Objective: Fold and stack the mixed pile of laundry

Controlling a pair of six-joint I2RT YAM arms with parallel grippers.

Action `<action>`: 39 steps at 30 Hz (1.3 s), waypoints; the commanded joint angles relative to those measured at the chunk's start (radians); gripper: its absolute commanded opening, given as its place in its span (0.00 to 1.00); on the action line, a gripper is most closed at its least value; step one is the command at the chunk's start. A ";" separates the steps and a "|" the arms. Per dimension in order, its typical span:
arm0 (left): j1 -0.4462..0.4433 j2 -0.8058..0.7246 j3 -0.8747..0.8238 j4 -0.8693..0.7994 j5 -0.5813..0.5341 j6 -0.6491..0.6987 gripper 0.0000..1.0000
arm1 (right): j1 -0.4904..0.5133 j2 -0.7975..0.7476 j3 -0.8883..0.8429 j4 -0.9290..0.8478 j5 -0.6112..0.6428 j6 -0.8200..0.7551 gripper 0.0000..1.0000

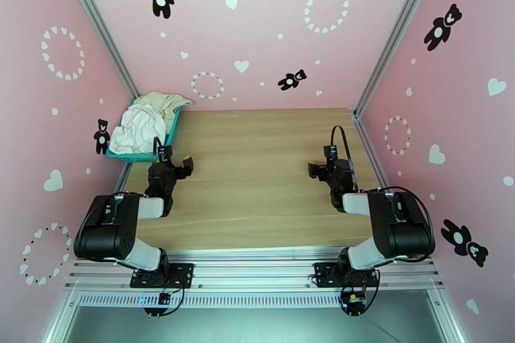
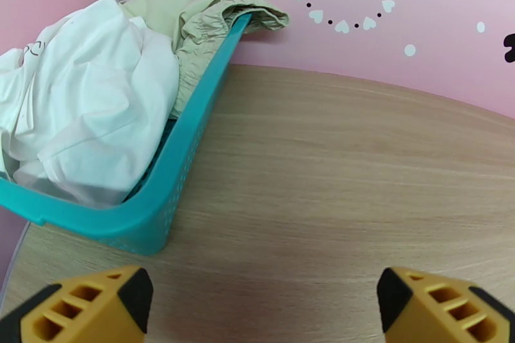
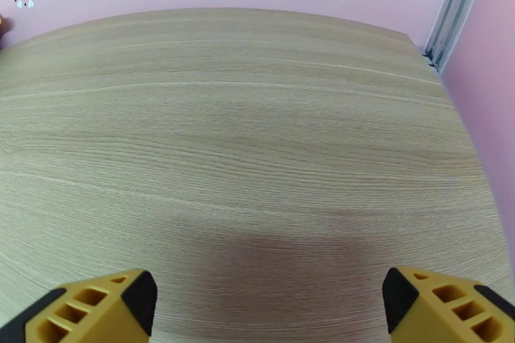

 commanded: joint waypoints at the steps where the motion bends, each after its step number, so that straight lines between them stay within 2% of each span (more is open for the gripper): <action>1: 0.005 -0.006 0.006 -0.011 0.017 0.000 0.99 | -0.003 0.002 0.004 0.020 -0.021 0.000 0.99; 35: -0.003 -0.006 0.008 -0.012 0.005 0.001 0.98 | -0.002 0.001 0.004 0.022 -0.019 0.000 0.99; 37: -0.004 -0.008 0.005 -0.009 -0.009 0.002 0.91 | -0.002 -0.001 0.003 0.018 -0.015 -0.001 0.99; 39: -0.016 -0.031 0.020 -0.067 -0.059 -0.002 0.89 | 0.010 -0.007 -0.002 0.025 0.003 -0.008 0.99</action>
